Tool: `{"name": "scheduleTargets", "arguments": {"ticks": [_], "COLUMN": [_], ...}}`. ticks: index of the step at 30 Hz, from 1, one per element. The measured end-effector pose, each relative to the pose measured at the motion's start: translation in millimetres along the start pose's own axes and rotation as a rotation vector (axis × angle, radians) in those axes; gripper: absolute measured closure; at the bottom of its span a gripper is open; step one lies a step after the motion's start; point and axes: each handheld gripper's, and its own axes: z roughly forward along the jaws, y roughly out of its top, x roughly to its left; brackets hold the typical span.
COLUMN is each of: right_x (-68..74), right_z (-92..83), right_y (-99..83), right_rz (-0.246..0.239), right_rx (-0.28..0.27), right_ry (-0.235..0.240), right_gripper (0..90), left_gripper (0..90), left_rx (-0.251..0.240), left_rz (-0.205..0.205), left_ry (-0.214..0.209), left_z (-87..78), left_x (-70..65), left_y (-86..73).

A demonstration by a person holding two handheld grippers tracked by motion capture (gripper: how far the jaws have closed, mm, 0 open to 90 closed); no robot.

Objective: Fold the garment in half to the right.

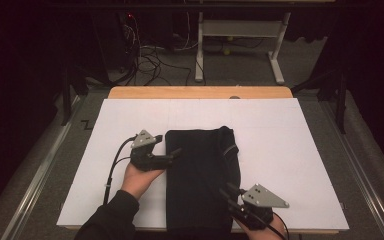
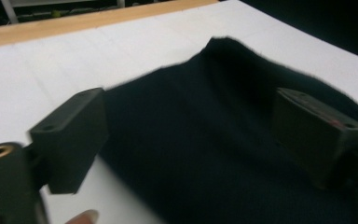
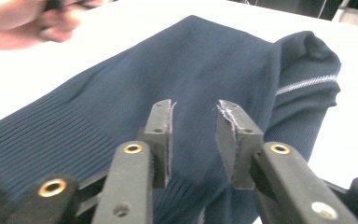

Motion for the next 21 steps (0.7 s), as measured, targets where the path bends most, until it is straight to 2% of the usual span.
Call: {"name": "scheduleTargets", "arguments": {"ticks": [2, 5, 7, 11, 16, 21], "right_x": [-6.6, -17.9, -25.5, -40.6, -58.4, -72.6], "right_z": [11.2, 31.8, 46.5, 73.4, 86.6, 85.8], "right_y": [8.9, 24.2, 34.1, 45.2, 38.0, 21.3], "right_rz": [-0.002, -0.006, -0.012, -0.031, -0.024, 0.014], "right_rx": [0.007, 0.027, 0.054, 0.125, 0.195, 0.226], "right_ry": [-0.011, -0.035, -0.052, -0.104, -0.166, -0.198], "right_gripper": [73.5, 84.4, 89.4, 90.0, 90.0, 90.0], "left_gripper": [8.0, 0.0, 0.0, 0.0, 0.0, 0.0], "left_rx": [0.0, 0.019, 0.029, 0.03, 0.042, 0.015], "left_rz": [-0.007, -0.019, -0.018, -0.008, 0.022, 0.009], "left_ry": [0.014, 0.023, 0.032, 0.055, 0.083, 0.082], "left_z": [-8.8, -19.6, -28.1, -48.7, -68.3, -78.5], "left_x": [4.3, 10.4, 14.0, 21.1, 26.9, 33.0], "left_y": [-10.1, -23.3, -30.7, -44.5, -59.8, -68.9]}}
